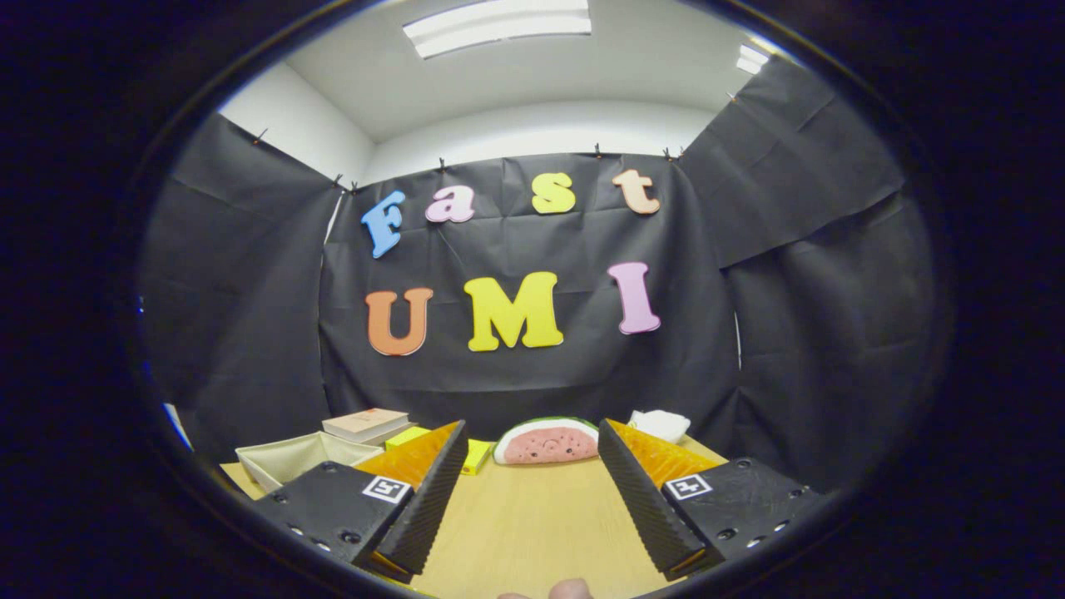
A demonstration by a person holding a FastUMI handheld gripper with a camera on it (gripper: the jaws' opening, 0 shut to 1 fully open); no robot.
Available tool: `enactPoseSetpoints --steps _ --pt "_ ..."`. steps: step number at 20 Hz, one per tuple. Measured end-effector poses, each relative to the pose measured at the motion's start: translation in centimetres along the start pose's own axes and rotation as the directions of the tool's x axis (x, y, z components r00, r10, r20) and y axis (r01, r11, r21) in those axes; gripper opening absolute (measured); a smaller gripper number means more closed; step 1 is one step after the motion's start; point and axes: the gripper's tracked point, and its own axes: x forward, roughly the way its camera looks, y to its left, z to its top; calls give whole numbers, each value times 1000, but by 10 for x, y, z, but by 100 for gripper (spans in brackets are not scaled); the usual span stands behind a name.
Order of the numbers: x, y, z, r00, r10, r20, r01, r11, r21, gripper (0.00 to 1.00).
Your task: Open the storage box then place both shoes into the box .Put the left shoe in first, then the right shoe, with the right side of both shoes facing outward in a uniform manner.
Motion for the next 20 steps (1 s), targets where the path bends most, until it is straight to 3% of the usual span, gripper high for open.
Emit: enactPoseSetpoints --steps 9,16,20 --pt "9 45 -19 984 155 -91 -157 988 -12 96" --pt "11 67 -21 981 170 -96 -172 985 -16 95" --pt "13 69 -41 973 162 -163 -164 987 4 95"
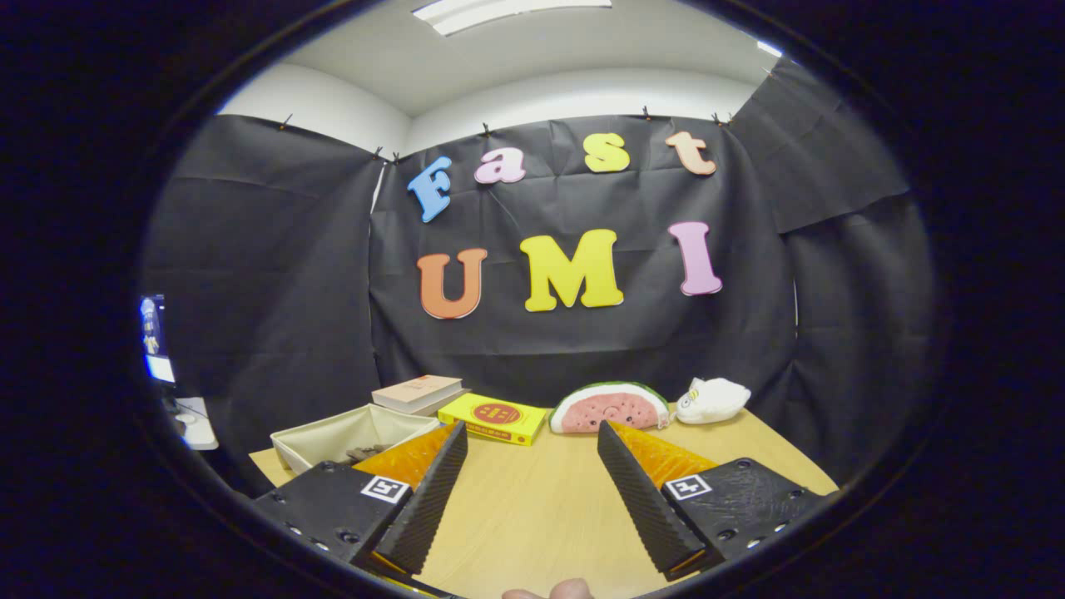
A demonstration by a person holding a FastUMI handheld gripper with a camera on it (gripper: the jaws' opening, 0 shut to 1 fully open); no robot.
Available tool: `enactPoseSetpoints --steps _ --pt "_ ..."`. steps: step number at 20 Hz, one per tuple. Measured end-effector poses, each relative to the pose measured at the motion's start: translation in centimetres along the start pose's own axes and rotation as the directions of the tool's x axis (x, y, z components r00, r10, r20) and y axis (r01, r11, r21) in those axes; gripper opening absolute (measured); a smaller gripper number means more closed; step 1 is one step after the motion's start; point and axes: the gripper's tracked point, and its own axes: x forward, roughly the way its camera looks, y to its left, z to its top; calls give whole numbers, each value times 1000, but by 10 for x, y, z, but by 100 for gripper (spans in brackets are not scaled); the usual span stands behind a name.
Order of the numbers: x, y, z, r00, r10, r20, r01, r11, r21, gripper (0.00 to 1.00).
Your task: Open the storage box then place both shoes into the box .Put the left shoe in first, then the right shoe, with the right side of both shoes facing outward in a uniform manner.
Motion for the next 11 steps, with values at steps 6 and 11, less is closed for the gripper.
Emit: enactPoseSetpoints --steps 6,11 --pt "7 1 -17 999 -14 -36 14 1000 -12 96" --pt "8 1 -16 999 -29 -21 29 1000 -8 95"
